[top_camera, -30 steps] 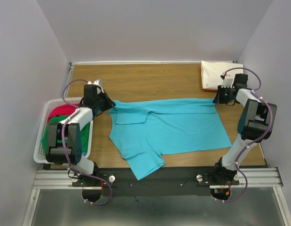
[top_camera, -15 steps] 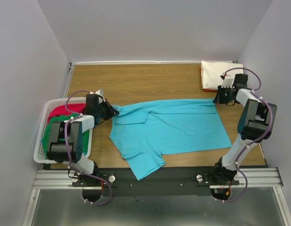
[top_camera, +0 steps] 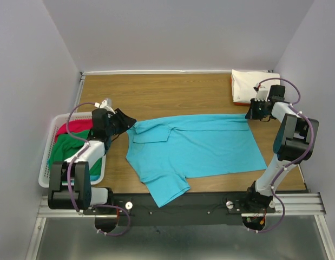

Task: Fold and stack the t-shirts
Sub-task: Fold the tshirt

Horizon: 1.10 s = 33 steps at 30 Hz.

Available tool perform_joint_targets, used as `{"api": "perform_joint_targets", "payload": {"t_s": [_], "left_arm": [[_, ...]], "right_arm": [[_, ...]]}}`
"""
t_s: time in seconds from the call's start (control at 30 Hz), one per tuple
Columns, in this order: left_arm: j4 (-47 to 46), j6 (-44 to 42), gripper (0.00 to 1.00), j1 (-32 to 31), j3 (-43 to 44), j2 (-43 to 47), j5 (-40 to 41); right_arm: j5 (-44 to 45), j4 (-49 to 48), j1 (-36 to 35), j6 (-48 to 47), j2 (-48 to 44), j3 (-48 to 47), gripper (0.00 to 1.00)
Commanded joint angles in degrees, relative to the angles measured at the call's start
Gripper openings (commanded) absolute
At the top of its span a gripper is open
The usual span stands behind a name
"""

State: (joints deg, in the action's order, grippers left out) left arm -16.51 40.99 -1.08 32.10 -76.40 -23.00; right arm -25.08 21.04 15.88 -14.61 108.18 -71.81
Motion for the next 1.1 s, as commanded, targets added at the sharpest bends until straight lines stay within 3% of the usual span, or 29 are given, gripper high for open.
{"api": "perform_joint_targets", "payload": {"t_s": [0.0, 0.27, 0.63, 0.7, 0.77, 0.83, 1.07], "left_arm": [[0.1, -1.0, 0.46, 0.4, 2.3, 0.9, 2.0], [7.9, -5.5, 0.51, 0.4, 11.3, -11.9, 1.6], [9.2, -7.5, 0.47, 0.3, 13.8, -17.9, 1.4], [9.0, -7.8, 0.37, 0.3, 13.8, -18.4, 1.3], [8.5, -7.5, 0.17, 0.3, 13.7, -18.3, 1.1], [7.5, -6.5, 0.06, 0.3, 13.2, -17.1, 1.6], [3.4, -2.2, 0.03, 2.1, 9.7, -9.5, 6.1]], "right_arm": [[0.5, -0.4, 0.6, -0.6, 1.4, 0.4, 0.01], [0.2, -0.4, 0.6, -0.5, 1.2, 0.5, 0.01], [0.0, -0.4, 0.6, -0.6, 1.3, 0.4, 0.01], [0.0, -0.4, 0.6, -0.5, 1.3, 0.4, 0.01], [-0.1, -0.4, 0.6, -0.4, 1.4, 0.4, 0.01], [0.2, -0.4, 0.6, -0.4, 1.4, 0.4, 0.01], [1.9, -0.4, 0.6, -0.6, 1.5, 0.4, 0.01]]}}
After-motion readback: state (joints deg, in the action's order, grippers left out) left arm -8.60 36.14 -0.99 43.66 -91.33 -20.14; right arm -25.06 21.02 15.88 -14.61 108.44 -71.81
